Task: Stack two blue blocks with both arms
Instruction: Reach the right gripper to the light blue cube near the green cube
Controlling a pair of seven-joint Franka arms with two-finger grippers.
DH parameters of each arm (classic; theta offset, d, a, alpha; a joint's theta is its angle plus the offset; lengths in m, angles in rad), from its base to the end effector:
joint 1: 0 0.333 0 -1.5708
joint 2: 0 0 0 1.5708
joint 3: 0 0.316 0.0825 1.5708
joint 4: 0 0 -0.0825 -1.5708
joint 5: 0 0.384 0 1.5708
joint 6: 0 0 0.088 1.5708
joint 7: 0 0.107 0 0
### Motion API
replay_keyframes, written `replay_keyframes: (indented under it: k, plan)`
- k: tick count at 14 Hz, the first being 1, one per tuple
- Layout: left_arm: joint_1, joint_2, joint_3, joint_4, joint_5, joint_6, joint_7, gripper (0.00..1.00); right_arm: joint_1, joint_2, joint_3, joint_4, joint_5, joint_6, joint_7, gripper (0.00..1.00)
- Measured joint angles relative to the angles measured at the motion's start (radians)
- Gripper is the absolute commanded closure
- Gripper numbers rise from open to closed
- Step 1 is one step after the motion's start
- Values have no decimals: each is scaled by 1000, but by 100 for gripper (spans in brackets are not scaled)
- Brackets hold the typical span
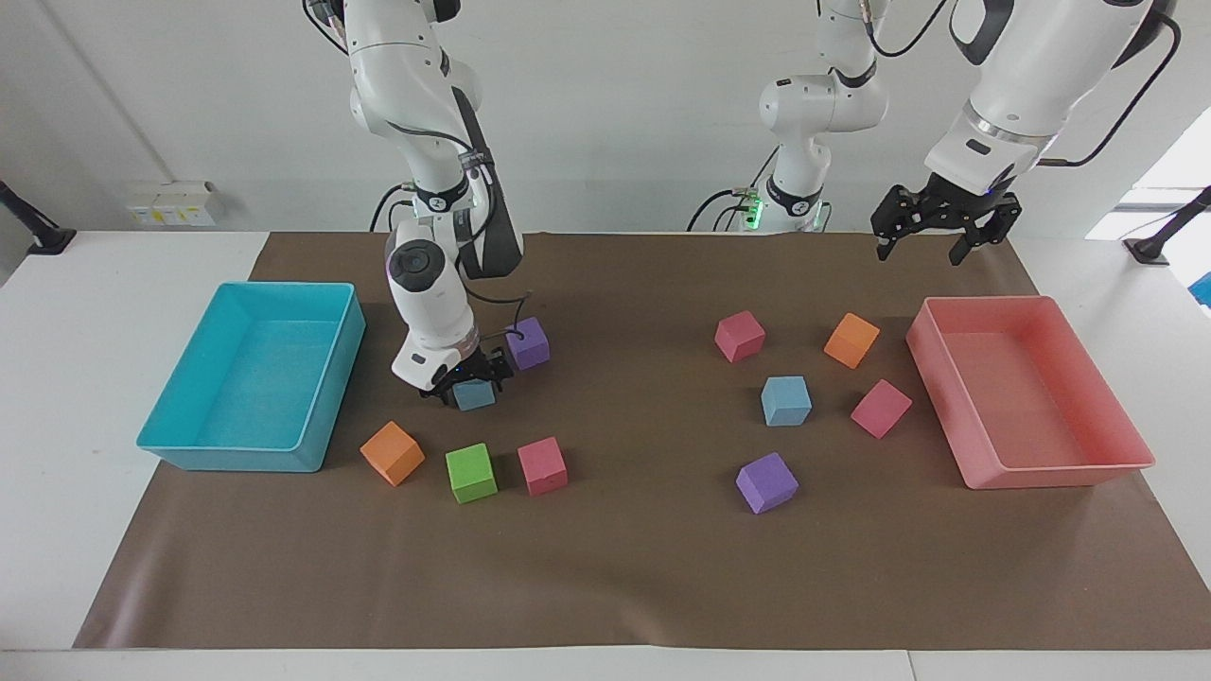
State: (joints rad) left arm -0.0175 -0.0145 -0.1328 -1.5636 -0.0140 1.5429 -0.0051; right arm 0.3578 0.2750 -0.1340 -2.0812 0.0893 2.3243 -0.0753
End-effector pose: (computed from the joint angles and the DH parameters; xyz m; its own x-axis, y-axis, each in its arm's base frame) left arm 0.5409 -0.0840 0.6334 0.9894 -0.1450 -0.0064 -0.1450 -0.9894 0.0120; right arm 0.5646 0.1316 0.2932 0.9705 0.2394 -0.0271 0.2387 -0.9707 -0.0292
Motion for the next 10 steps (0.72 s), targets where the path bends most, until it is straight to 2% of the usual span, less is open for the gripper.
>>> replay_keyframes:
  k: [1,2,3,4,10]
  plan:
    - [0,0,0,0,0,0,0,0,0,0,0,0,0,0,0,25]
    - [0,0,0,0,0,0,0,0,0,0,0,0,0,0,0,57]
    - [0,0,0,0,0,0,0,0,0,0,0,0,0,0,0,95]
    - [0,0,0,0,0,0,0,0,0,0,0,0,0,0,-1,100]
    - [0,0,0,0,0,0,0,0,0,0,-1,2,0,0,-1,100]
